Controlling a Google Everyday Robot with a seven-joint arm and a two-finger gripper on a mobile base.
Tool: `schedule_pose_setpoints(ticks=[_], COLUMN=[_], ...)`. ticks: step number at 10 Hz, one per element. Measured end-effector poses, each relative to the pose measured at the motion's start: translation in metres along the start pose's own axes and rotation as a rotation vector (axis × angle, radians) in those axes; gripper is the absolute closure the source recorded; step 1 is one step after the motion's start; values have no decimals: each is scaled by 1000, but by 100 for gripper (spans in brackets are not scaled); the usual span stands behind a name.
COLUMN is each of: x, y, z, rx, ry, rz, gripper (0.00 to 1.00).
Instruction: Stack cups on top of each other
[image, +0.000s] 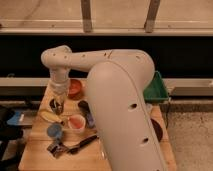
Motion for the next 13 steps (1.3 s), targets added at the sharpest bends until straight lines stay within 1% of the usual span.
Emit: schedule_pose_setpoints(ticks=[2, 3, 5, 7, 9, 13], x=[-3, -7, -11, -11, -7, 3], y=[5, 15, 32, 36, 43, 56], z=[3, 8, 17, 21, 29, 46], rx=[6, 8, 2, -4, -18, -71], ry=[16, 27, 52, 62, 74, 64], rz=[-25, -49, -86, -99, -109, -106], gripper=[100, 100, 100, 100, 100, 100])
